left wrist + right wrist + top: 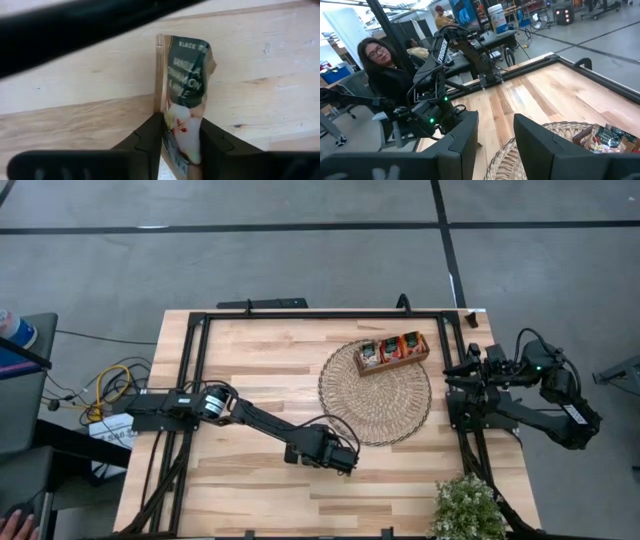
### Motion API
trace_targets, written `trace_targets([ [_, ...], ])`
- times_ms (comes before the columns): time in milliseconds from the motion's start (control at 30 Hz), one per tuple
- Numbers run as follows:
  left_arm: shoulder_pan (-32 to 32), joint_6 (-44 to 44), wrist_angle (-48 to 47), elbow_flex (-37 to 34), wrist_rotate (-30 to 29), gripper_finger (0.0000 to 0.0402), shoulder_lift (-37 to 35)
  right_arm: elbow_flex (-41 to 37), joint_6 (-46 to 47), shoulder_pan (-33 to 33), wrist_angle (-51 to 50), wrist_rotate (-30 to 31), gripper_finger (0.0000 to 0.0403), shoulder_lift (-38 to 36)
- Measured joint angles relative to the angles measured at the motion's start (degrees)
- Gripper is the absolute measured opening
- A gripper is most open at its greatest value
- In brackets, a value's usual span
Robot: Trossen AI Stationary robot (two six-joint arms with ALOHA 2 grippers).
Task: Pick & Place Tea
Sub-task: Put the brown tea pack into the brown organizer
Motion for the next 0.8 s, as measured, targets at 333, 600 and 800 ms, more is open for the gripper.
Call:
trace_targets([
  [333,0.0,3.1,-0.7,0.0,-5.7,0.0044,-3.4,0.0,3.4,0.0,0.0,-0.1,0.0118,1.6],
  [600,0.4,11.6,-1.2,0.5,-13.1,0.0007,-6.6,0.0,6.4,0.1,0.6,-3.6,0.0117,11.1],
  [800,1.7,22.4,-7.5,5.8,-17.8,0.0007,-6.7,0.0,6.1,0.1,8.5,-18.1,0.0118,21.9],
])
